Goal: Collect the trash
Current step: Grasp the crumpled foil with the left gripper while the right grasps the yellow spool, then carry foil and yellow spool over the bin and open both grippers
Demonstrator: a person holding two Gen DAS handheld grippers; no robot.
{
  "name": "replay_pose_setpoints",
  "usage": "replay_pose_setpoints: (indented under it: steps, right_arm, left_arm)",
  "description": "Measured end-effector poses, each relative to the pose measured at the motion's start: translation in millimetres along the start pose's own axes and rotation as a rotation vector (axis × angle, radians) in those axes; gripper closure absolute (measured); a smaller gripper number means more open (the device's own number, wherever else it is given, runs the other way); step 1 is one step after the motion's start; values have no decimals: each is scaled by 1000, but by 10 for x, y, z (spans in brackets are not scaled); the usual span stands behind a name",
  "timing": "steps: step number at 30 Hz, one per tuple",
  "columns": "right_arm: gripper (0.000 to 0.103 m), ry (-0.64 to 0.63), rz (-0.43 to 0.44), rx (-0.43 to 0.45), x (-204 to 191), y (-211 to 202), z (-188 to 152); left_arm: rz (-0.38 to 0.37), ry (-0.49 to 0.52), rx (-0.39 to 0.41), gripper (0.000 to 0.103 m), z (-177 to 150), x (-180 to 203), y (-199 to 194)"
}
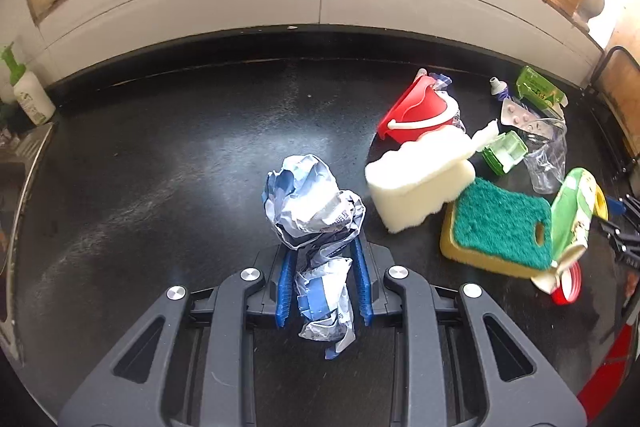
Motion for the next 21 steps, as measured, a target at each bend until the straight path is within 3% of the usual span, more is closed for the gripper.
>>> replay_pose_setpoints:
  steps: [5,12,15,19,21]
  right_arm:
    - [49,-10,-23,12,41,-123,16]
    - [49,-42,-95,77,103,-455,110]
    - [49,-46,10,145,-222,-808,244]
    - [49,-159,313,243,-1427,-1502,317]
    - [49,-229,460,249,-2059,-1755,203]
  left_arm:
    - [13,-25,-15,78,-298,-125,-337]
    - [131,-87,-53,78,-1126,-720,-1211]
    - [173,-117,-44,78,-1473,-876,-1581]
    - [190,-178,-19,78,-2037,-1059,-2061]
    - [211,-212,-18,78,-2340,-1157,-2186]
Point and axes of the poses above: each gripper's, at about its wrist camera, not at the fingertips, and y roughly the way its jaws point, x to its right, z to its top, the point moved 9 cm from there along y, roughly the way its jaws point, and after that the axes turned 11 degrees about -z, right-handed, at the moved point
